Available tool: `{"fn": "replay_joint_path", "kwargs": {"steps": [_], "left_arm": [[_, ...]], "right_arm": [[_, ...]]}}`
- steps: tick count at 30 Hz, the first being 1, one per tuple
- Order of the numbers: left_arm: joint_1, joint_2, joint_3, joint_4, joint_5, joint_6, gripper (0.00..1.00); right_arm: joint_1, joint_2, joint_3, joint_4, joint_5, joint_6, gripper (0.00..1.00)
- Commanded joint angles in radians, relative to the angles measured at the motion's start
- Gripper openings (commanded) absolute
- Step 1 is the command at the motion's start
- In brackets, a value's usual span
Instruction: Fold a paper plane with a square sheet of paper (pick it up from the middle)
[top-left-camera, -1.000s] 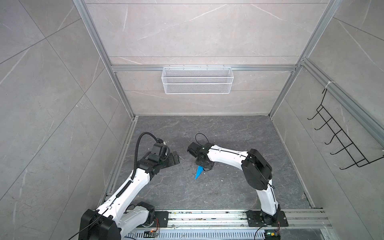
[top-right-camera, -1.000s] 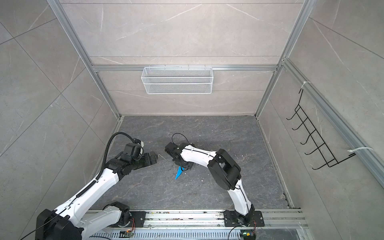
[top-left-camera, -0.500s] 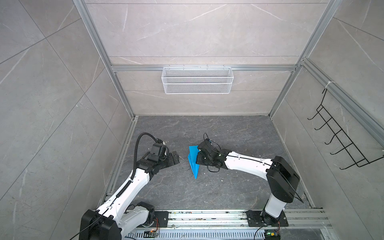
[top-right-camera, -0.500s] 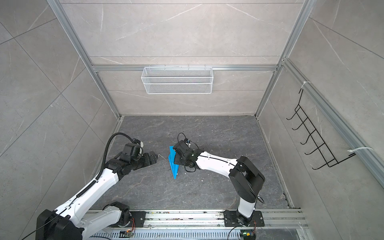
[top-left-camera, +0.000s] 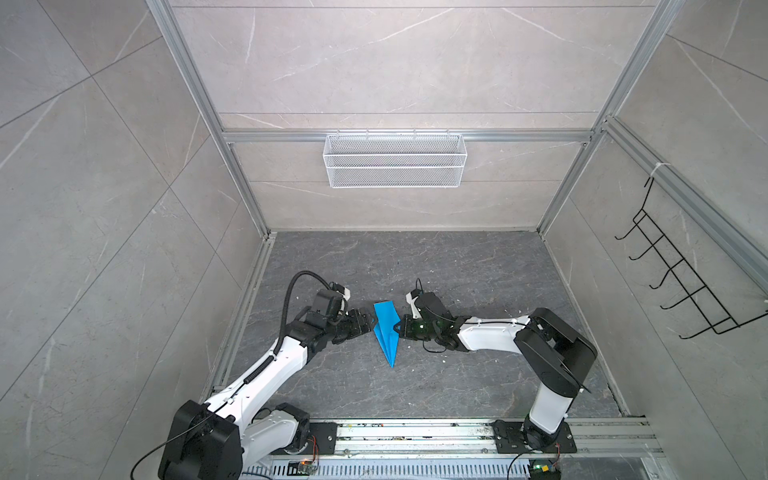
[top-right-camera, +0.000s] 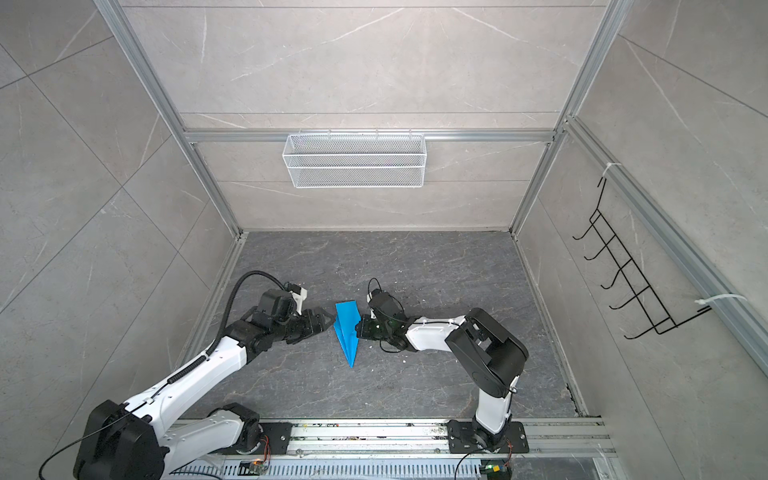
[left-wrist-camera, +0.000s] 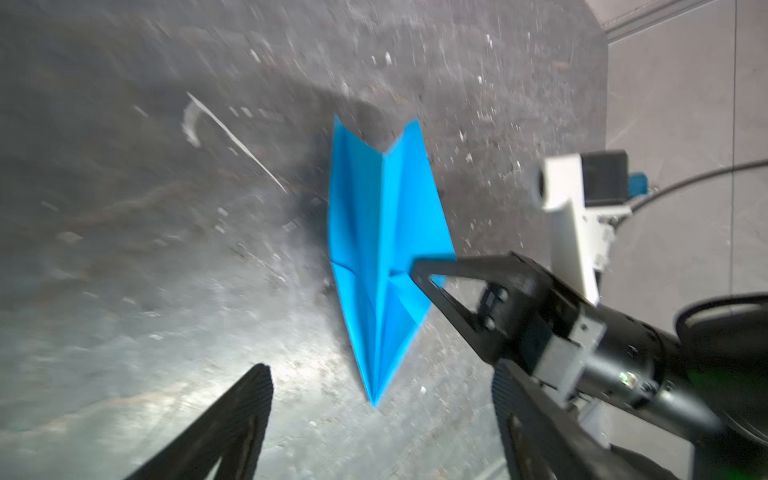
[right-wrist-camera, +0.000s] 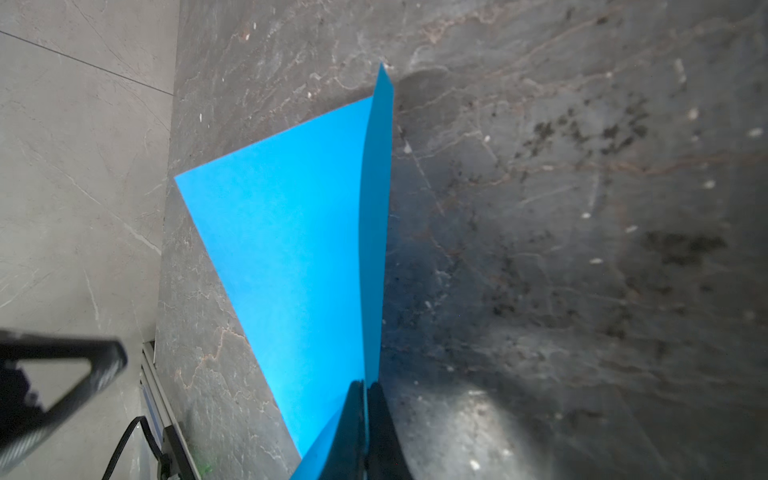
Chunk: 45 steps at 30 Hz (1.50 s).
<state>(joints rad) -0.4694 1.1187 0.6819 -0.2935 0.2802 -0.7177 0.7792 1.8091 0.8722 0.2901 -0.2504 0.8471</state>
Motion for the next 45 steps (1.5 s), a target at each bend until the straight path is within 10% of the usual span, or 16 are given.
{"fn": "replay_joint_path", "kwargs": {"steps": [1,18,27,45], "left_arm": [[-0.083,0.03,0.01,0.085,-0.019,-0.084,0.81],[-0.149,0.271,0.078,0.126,-0.096,-0.114,0.5],[-0.183,0.166,0.089,0.098,-0.139,-0.108,0.53],[-0.22,0.428,0.222,-0.046,-0.198,-0.068,0.49]], "right_arm": [[-0.009,0.024,-0.022,0.09,-0.06,-0.016,0.02],[-0.047,0.087,-0.055,0.152,-0.11,0.017,0.03],[-0.05,0.09,-0.047,0.15,-0.122,0.014,0.04],[-0.051,0.105,-0.041,0.149,-0.128,0.023,0.05]]}}
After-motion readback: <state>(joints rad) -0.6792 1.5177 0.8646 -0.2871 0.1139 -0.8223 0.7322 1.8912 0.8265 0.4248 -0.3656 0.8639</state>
